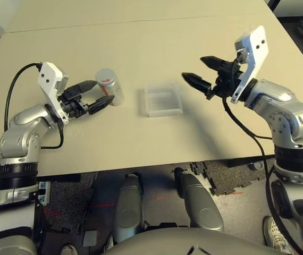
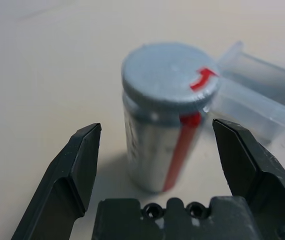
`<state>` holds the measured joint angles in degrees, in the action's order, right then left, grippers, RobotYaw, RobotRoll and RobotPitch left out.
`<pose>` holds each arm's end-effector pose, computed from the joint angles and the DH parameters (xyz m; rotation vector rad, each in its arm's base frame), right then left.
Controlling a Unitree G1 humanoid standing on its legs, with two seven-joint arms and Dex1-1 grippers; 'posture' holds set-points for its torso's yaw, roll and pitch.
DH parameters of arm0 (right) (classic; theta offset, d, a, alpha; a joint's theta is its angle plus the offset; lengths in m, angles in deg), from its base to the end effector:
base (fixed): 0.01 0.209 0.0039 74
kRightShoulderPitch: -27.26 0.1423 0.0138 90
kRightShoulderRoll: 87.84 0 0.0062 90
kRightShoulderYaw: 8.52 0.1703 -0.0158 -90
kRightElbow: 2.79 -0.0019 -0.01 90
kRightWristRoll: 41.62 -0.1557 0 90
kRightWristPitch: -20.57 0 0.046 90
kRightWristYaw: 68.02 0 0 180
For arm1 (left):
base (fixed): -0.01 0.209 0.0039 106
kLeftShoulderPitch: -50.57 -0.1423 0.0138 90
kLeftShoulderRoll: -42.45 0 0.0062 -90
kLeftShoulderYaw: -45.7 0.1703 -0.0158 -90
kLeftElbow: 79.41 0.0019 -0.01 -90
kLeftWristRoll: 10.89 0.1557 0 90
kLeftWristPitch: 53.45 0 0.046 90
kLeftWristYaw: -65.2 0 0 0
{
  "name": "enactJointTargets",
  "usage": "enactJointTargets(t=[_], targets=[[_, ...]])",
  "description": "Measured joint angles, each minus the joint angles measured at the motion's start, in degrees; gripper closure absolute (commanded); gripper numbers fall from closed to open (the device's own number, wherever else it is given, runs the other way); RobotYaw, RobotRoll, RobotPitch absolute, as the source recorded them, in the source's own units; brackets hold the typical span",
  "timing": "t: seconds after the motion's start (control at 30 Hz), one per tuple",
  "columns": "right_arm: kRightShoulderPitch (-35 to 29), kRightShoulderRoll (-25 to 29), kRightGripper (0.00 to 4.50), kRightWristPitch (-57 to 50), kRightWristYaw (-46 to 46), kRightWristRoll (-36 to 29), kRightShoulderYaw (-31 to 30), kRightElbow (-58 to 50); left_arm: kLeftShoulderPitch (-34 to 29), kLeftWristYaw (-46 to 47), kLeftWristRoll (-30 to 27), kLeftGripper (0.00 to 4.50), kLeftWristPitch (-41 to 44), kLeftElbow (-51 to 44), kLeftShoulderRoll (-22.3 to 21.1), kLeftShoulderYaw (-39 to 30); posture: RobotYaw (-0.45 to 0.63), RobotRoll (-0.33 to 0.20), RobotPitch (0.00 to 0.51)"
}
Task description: Pour the medicine from the bottle into the box.
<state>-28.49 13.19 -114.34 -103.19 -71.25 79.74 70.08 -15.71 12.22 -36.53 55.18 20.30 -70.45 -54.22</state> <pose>0.2675 -0.1567 0.2329 -0.1218 -0.0080 0.9317 0.2762 0.2846 0.1786 0.1409 0.0342 -0.7368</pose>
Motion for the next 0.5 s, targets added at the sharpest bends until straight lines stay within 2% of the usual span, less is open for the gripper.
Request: enactJointTargets(t=[0.17, 0.5], targets=[[0.73, 1.20, 0.00, -1.90, -1.66, -0.01, -2.08, -1.79, 2.43, -0.70, 1.30, 0.02, -2.20, 3.64, 1.31, 1.34, -0.02, 0.000, 0.202], [1.21, 1.68, 0.00, -2.24, -1.80, 0.45, -2.14, -1.92, 2.66, -1.16, 3.29, 0.02, -4.99, 5.49, 4.05, 3.68, -0.04, 0.000, 0.205]])
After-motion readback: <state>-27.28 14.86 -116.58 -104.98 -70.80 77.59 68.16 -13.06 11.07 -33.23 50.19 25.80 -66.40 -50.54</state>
